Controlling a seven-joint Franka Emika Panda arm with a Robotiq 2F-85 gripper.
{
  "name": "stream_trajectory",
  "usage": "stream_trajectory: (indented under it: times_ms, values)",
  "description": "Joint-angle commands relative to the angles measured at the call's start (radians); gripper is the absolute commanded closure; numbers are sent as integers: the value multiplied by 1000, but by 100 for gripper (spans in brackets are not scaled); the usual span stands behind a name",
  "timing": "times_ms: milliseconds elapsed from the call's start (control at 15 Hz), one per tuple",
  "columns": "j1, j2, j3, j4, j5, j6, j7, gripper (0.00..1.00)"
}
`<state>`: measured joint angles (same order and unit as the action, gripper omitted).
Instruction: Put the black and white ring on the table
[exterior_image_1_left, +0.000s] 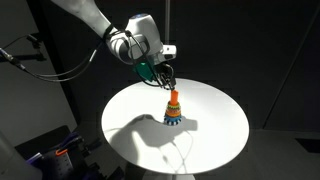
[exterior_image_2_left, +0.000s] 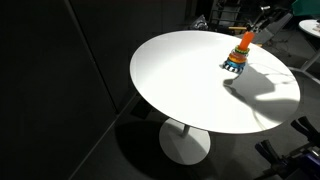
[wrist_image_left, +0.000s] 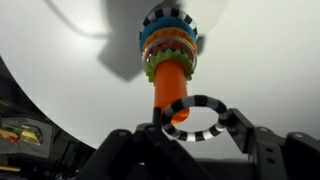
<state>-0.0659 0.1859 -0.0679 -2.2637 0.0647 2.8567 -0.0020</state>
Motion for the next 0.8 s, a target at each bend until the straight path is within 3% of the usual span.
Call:
stream_trajectory:
  times_ms: [0,400,733]
  values:
    - [-17,-74,33,-61,44,-60,-61,59]
    - [-6,-64,30,-112,20,-88,-65,59]
    - [1,-29,21,-159,-10,-40,-50,59]
